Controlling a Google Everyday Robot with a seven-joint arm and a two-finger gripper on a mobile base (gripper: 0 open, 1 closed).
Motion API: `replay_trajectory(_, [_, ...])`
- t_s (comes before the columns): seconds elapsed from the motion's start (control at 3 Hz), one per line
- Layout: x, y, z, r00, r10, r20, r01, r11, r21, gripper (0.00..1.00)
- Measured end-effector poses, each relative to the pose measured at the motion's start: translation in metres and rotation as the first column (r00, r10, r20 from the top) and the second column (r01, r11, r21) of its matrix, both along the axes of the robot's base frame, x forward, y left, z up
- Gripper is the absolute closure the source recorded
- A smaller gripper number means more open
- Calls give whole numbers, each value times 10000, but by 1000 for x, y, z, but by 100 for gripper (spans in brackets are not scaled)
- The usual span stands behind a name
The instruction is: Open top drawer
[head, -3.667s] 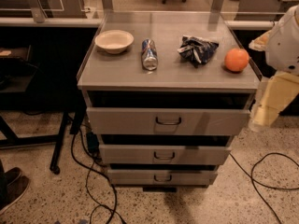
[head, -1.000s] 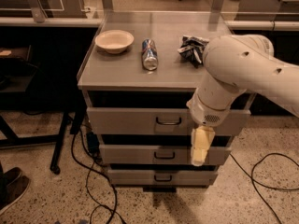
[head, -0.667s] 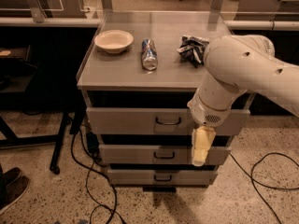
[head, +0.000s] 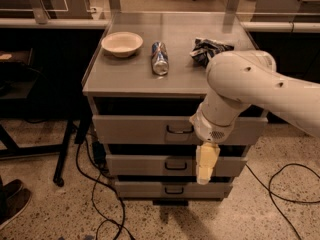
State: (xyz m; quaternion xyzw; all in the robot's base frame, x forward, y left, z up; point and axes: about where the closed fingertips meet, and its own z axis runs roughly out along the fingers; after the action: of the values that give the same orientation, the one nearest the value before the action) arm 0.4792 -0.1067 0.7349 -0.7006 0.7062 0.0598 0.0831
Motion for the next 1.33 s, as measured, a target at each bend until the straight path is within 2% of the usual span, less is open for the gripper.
replay_trajectory(0.67, [23, 42, -31, 9962, 795, -354, -791, 9968, 108, 0])
replay_trajectory(1.0, [30, 46, -44, 9953, 818, -525, -819, 9966, -4, 0])
replay_trajectory(1.33, [32, 40, -61, 9949, 613, -804, -626, 9979, -142, 0])
